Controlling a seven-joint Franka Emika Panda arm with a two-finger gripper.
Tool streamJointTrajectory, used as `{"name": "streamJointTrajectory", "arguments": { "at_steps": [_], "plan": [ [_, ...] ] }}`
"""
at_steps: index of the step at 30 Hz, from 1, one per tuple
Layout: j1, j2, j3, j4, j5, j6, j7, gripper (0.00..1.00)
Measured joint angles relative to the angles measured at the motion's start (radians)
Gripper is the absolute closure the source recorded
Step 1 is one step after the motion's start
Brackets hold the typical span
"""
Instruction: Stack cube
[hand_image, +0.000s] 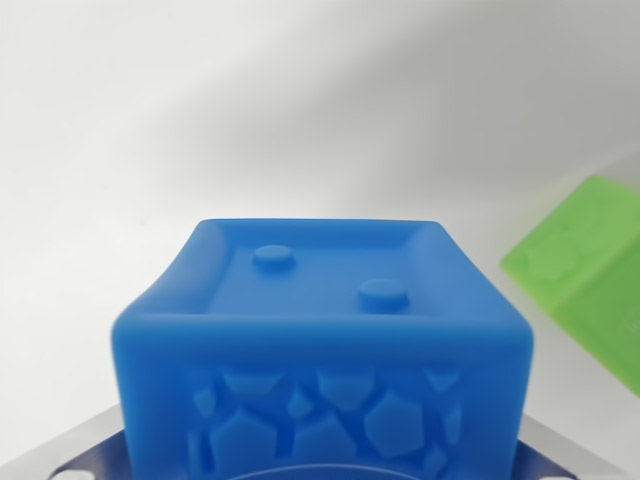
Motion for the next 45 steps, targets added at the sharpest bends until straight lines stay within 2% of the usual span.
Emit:
{"name": "streamJointTrajectory", "arguments": {
  "at_steps": [10, 14, 45],
  "plan": [
    [0.000, -0.086, -0.002, 0.000, -0.016, -0.085, 0.012, 1.00],
    [-0.003, -0.095, -0.004, 0.000, -0.018, -0.091, -0.012, 1.00],
    [-0.041, -0.113, -0.041, -0.040, -0.022, -0.082, -0.361, 1.00]
  ]
}}
